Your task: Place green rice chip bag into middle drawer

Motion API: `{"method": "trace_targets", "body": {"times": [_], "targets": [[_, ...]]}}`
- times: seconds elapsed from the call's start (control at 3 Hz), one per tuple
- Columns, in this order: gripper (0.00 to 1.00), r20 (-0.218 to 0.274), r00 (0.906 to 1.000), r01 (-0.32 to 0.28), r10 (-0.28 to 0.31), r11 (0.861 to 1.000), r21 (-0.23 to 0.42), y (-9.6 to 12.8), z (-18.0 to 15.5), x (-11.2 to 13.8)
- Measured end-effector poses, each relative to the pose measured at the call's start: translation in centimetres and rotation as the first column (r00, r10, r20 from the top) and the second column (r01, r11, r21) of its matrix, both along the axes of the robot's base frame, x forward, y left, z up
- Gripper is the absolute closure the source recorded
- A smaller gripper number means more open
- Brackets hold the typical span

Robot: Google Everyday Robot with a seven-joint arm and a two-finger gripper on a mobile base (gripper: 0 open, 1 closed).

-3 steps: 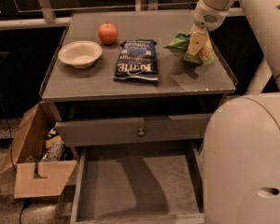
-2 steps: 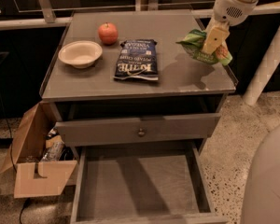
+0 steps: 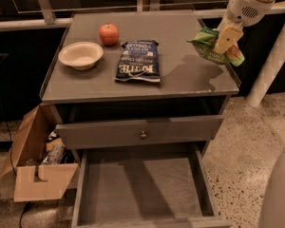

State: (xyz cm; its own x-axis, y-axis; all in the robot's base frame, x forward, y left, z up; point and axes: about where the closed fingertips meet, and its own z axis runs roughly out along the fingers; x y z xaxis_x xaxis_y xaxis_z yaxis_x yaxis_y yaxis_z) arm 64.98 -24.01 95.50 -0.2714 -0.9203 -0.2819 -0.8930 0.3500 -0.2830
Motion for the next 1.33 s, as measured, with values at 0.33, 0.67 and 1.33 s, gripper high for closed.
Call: {"method": "trace_targets", "body": {"times": [0.33, 0.67, 1.33], "targets": [[1.00, -0.017, 0.9995, 0.028, -0.028, 1.000, 0.013, -2.0, 1.3, -4.3], [1.00, -0.052, 0.9978, 0.043, -0.042, 0.999, 0.030, -2.4, 1.4, -9.2], [1.00, -0.104, 0.9929, 0.062, -0.058, 0.997, 0.042, -2.3, -0.1, -11.4]]}}
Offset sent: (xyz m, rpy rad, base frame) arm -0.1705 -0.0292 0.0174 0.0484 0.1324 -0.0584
